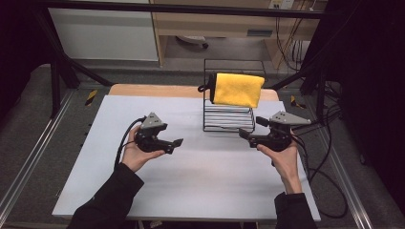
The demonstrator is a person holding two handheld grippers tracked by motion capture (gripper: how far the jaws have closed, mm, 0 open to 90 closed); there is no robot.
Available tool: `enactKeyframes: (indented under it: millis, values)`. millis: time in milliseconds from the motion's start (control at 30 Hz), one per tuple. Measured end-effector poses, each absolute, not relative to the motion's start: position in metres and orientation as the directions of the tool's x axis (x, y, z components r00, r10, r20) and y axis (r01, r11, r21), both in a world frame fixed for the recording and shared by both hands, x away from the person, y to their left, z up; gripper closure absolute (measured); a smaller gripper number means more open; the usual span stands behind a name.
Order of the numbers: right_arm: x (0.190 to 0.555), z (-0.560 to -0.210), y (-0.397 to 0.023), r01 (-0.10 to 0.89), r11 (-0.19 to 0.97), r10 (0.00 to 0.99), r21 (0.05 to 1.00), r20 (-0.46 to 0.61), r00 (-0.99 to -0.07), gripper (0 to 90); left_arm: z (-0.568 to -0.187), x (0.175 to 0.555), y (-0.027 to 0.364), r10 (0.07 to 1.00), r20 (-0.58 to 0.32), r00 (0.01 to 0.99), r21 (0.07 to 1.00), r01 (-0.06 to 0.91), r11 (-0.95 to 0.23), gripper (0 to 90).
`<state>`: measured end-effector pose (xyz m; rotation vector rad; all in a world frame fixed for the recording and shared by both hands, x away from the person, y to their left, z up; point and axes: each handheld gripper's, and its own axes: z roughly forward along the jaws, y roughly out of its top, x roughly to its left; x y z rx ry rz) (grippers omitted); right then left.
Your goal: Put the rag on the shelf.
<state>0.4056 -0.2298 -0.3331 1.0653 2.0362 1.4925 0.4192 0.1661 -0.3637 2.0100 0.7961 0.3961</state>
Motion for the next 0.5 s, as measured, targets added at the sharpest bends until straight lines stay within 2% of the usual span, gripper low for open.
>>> enactKeyframes:
  millis: [200, 500]
  values:
    - [0.400, -0.353, -0.228, 0.375, 0.149, 0.757, 0.915, 0.139, -0.638, 7.6, -0.380, 0.403, 0.194, 0.694, -0.048, 0.718, 0.827, 0.418, -0.375, 5.9]
    - [0.391, -0.392, -0.228, 0.436, 0.206, 0.736, 0.876, 0.155, -0.658, 2.9, -0.404, 0.385, 0.230, 0.734, -0.058, 0.677, 0.812, 0.459, -0.360, 4.6]
